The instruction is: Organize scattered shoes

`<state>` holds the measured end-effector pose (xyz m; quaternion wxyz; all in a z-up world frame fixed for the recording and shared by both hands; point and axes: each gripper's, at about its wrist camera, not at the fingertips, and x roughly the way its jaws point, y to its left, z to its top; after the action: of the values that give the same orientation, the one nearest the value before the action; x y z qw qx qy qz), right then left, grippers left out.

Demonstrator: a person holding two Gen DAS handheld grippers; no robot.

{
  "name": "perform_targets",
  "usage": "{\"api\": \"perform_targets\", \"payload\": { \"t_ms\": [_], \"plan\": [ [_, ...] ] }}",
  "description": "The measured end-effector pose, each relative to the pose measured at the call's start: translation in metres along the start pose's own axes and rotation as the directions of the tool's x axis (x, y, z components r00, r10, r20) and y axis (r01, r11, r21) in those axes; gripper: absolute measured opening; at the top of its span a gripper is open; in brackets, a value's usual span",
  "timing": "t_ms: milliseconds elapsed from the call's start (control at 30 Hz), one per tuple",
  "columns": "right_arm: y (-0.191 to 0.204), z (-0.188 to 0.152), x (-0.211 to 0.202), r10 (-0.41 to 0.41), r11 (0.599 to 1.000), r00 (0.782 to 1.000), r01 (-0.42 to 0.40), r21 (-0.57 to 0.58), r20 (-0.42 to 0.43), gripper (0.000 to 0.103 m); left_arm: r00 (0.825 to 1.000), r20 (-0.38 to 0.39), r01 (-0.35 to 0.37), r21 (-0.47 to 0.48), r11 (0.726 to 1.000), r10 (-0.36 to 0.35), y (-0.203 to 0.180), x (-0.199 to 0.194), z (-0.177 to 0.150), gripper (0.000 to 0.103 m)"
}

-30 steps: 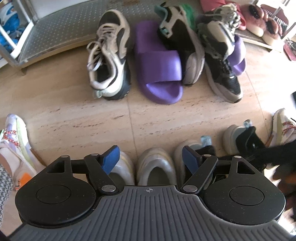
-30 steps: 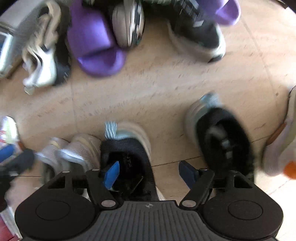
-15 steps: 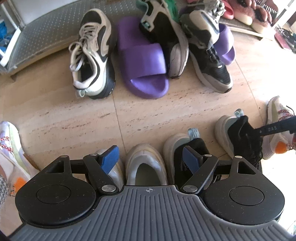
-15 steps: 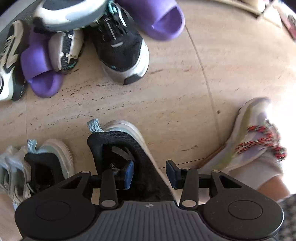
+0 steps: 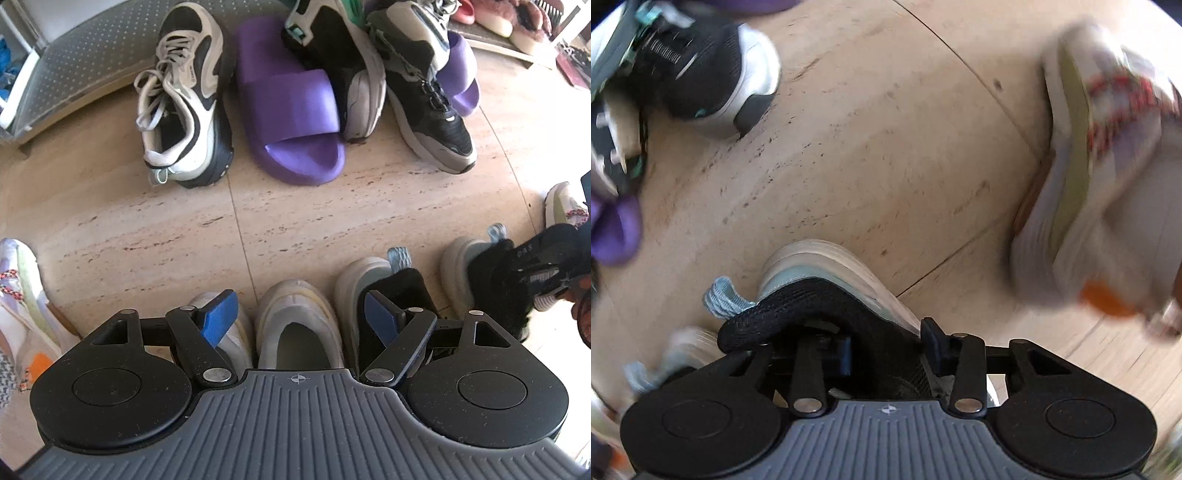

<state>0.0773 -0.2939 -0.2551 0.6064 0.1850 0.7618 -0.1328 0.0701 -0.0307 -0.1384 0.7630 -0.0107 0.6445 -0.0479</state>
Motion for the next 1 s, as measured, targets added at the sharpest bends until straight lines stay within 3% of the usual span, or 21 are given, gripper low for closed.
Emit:
{"api": "perform_targets", "payload": {
  "t_ms": [100,200,300,333,367,400,533,667,733,867,1000],
  "plan": [
    [0.017,-0.012,0.003,0.043,0.999,0.999,-0.043,-0.03,-0.008,0.037,1.0,0.004,0.001,0.002,1.0,-0.001,0.001,-0.003,-0.002,0.081],
    [0.047,-0.025,0.003,0.01,0.984,1.0,-0.007,-0.177,0.017,0.042,1.0,0.007,-0.007,-0.01,1.0,0.007,0.004,-0.004,-0.002,0.081],
    [0.055,-0.028,0.0,-0.004,0.972,0.999,0.014,-0.235,0.041,0.045,1.0,0.011,-0.014,-0.029,0.999,0.015,0.01,-0.007,-0.002,0.081],
    [0.055,-0.027,-0.004,-0.003,0.971,0.998,0.017,-0.24,0.059,0.051,1.0,0.012,-0.016,-0.037,0.999,0.017,0.012,-0.009,-0.002,0.081],
    [0.054,-0.026,-0.011,-0.007,0.972,0.997,0.024,-0.234,0.073,0.066,1.0,0.014,-0.017,-0.046,0.999,0.018,0.013,-0.008,-0.001,0.082],
    [0.054,-0.025,-0.018,-0.013,0.973,0.996,0.032,-0.227,0.084,0.074,1.0,0.015,-0.017,-0.056,0.998,0.018,0.015,-0.009,0.0,0.082],
    [0.061,-0.026,-0.056,-0.019,0.961,0.989,0.058,-0.27,0.144,0.074,0.999,0.029,-0.024,-0.104,0.994,0.028,0.025,-0.017,0.0,0.083],
    [0.074,-0.032,-0.1,0.06,0.943,0.983,0.001,-0.334,0.174,0.079,0.999,0.047,-0.02,-0.166,0.986,0.028,0.04,-0.025,-0.002,0.083],
    [0.083,-0.04,-0.124,0.109,0.919,0.979,-0.034,-0.393,0.17,0.081,0.998,0.058,-0.017,-0.195,0.981,0.029,0.048,-0.029,-0.004,0.084],
    [0.11,-0.059,-0.156,0.119,0.843,0.978,-0.008,-0.538,0.172,0.084,0.996,0.083,-0.011,-0.231,0.973,0.031,0.062,-0.037,-0.006,0.084],
    [0.145,-0.073,-0.178,0.125,0.726,0.973,0.043,-0.686,0.194,0.085,0.995,0.097,-0.006,-0.243,0.97,0.031,0.073,-0.041,-0.007,0.084]
  ]
}}
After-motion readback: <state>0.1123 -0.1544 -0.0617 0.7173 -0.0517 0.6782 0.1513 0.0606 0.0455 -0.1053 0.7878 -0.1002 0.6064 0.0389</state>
